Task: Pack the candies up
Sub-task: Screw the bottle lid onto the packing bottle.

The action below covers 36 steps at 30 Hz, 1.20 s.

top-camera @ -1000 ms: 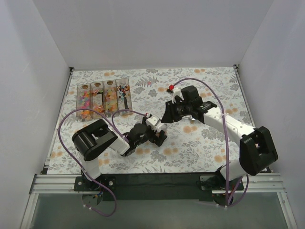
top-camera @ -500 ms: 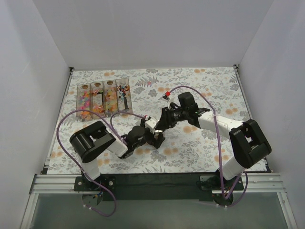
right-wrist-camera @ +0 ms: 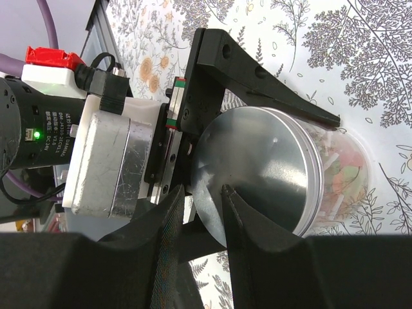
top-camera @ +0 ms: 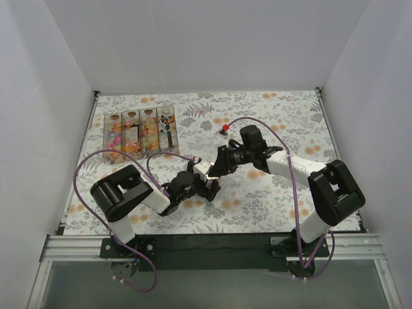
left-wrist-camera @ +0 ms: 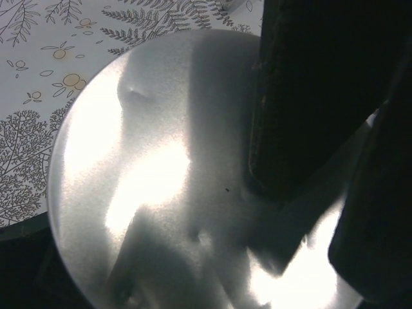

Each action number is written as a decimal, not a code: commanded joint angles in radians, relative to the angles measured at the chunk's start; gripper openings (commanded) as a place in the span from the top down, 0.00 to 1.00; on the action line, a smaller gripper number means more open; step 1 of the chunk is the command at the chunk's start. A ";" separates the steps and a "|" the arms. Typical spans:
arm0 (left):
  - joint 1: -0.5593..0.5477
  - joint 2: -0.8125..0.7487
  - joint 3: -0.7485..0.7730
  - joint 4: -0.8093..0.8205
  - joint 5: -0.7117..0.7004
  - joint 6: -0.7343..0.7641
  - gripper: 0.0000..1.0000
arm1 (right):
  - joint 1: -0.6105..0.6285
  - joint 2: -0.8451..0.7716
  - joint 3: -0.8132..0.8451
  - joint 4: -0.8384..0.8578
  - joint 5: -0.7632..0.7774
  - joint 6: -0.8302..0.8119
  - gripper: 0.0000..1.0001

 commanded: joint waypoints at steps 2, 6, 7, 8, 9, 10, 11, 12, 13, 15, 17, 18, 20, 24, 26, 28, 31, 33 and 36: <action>0.011 0.027 -0.009 -0.093 0.032 -0.038 0.04 | 0.013 0.106 -0.078 -0.288 0.214 -0.099 0.61; 0.011 -0.010 -0.041 -0.073 -0.033 -0.035 0.02 | 0.013 0.121 -0.091 -0.289 0.226 -0.100 0.61; 0.011 -0.019 -0.046 -0.079 -0.045 -0.037 0.02 | 0.013 0.124 -0.094 -0.292 0.231 -0.100 0.60; 0.009 -0.033 -0.056 -0.085 -0.056 -0.038 0.02 | 0.013 0.129 -0.098 -0.291 0.243 -0.097 0.61; 0.009 -0.059 -0.064 -0.096 -0.060 -0.041 0.02 | 0.013 0.132 -0.103 -0.295 0.249 -0.096 0.60; 0.009 -0.076 -0.072 -0.103 -0.062 -0.046 0.02 | 0.013 0.141 -0.107 -0.300 0.258 -0.094 0.60; 0.007 -0.089 -0.087 -0.111 -0.068 -0.055 0.02 | 0.013 0.147 -0.106 -0.308 0.286 -0.096 0.60; 0.007 -0.117 -0.093 -0.129 -0.085 -0.061 0.02 | 0.013 0.153 -0.106 -0.331 0.304 -0.097 0.60; 0.007 -0.131 -0.099 -0.137 -0.091 -0.066 0.02 | 0.014 0.165 -0.104 -0.343 0.323 -0.102 0.60; 0.006 -0.157 -0.118 -0.152 -0.106 -0.090 0.02 | 0.016 0.175 -0.103 -0.369 0.367 -0.117 0.60; 0.006 -0.168 -0.128 -0.140 -0.103 -0.089 0.02 | 0.019 0.188 -0.100 -0.381 0.389 -0.132 0.60; 0.006 -0.159 -0.124 -0.128 -0.103 -0.089 0.02 | 0.022 0.188 -0.098 -0.389 0.399 -0.134 0.60; 0.007 -0.142 -0.127 -0.116 -0.115 -0.101 0.02 | 0.031 0.196 -0.088 -0.403 0.436 -0.143 0.60; 0.006 -0.180 -0.177 -0.059 -0.096 -0.124 0.02 | 0.041 0.184 -0.074 -0.429 0.475 -0.165 0.60; 0.006 -0.157 -0.175 -0.050 -0.080 -0.101 0.02 | 0.041 0.138 -0.063 -0.426 0.466 -0.174 0.60; 0.007 -0.133 -0.164 -0.022 -0.065 -0.089 0.02 | 0.034 0.077 -0.019 -0.438 0.458 -0.174 0.59; 0.006 -0.109 -0.152 -0.007 -0.036 -0.069 0.02 | 0.008 0.000 0.049 -0.475 0.447 -0.172 0.50; 0.007 -0.116 -0.139 -0.001 -0.016 -0.049 0.02 | -0.015 -0.035 0.064 -0.478 0.420 -0.152 0.35; 0.006 -0.122 -0.124 0.001 0.015 -0.034 0.02 | -0.068 -0.065 0.069 -0.472 0.328 -0.139 0.13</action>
